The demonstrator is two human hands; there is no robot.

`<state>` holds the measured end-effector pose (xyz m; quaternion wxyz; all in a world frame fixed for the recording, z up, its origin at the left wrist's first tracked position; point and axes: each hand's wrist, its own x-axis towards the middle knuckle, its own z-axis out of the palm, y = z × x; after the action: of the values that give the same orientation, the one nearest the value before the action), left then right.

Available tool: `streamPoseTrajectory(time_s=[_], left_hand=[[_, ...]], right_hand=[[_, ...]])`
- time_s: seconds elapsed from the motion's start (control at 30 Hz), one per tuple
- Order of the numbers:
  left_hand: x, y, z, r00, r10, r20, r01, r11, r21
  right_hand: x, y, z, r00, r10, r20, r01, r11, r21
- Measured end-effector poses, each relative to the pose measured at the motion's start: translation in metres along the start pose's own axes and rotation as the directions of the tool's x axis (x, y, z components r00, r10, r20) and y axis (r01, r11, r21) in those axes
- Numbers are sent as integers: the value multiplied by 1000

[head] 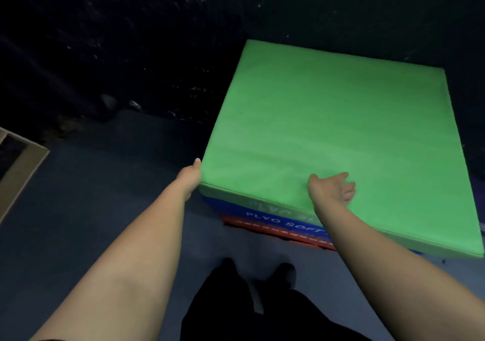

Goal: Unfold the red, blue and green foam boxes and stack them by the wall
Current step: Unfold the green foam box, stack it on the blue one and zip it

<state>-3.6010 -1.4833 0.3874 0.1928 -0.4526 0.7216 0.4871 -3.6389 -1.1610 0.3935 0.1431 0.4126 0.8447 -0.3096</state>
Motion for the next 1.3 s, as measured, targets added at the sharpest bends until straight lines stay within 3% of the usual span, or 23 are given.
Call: streamPoseTrajectory(time_s=[0.13,0.27,0.4,0.57,0.63,0.77,0.97,1.3], left_hand=[[27,-18,-31,999,-20,37,18,999,46],[65,-23,-47,989,-54,138,50,998,33],[110,-23,-58,962,-81,262,75,997,33],[160,-14,-54,932,-45,361,2,993,120],[184,-20,-43,919,-40,392,-20,989,148],[221,-43,-8,885,-84,458,15,988,154],[228,-57,27,832,-197,520,242,970,-20],[239,-83,32,927,-145,346,229,949,-217]], right_hand=[[-48,-40,48,947,-272,173,295,946,-130],[-85,-77,95,835,-509,207,548,801,-239],[-111,-119,148,757,-618,214,650,677,-346],[-117,-161,188,644,-723,251,724,469,-505],[-113,-174,199,640,-724,255,712,435,-551],[-103,-183,209,717,-675,174,629,520,-578],[-99,-178,224,732,-676,88,577,546,-607],[-111,-181,231,745,-659,99,563,543,-623]])
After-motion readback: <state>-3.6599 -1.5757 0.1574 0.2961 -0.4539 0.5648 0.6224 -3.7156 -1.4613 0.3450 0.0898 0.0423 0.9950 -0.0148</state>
